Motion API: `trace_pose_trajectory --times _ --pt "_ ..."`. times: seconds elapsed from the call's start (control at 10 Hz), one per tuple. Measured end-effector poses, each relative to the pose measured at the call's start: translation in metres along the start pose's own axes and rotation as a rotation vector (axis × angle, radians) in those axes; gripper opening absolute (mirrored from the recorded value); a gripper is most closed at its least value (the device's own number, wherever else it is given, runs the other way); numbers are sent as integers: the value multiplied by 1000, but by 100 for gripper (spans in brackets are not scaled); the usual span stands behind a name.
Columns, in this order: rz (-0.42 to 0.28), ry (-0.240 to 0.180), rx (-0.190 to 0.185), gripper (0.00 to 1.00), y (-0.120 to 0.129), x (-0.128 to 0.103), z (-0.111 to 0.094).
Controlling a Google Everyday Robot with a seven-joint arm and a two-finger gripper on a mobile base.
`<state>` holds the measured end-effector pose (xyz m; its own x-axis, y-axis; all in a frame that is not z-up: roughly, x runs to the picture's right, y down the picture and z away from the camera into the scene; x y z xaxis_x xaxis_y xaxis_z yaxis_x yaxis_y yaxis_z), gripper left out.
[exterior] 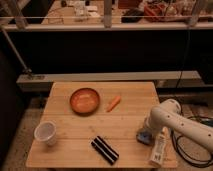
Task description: Wipe the white sponge on the table
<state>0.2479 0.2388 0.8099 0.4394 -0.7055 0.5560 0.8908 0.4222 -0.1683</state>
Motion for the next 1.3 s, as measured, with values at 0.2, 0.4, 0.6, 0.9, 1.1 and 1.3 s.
trace_pose_trajectory --times 0.2,0.4,0.6,0.9,1.1,1.3 --pt "6 16 18 56 -15 37 1" --pt "2 22 32 56 -32 67 3" --pt "-28 18 52 56 -65 92 9" --pt "-111 -3 69 56 -115 82 17" --pt "-171 -35 71 43 -141 60 27" --pt "-169 -28 64 22 -154 48 30"
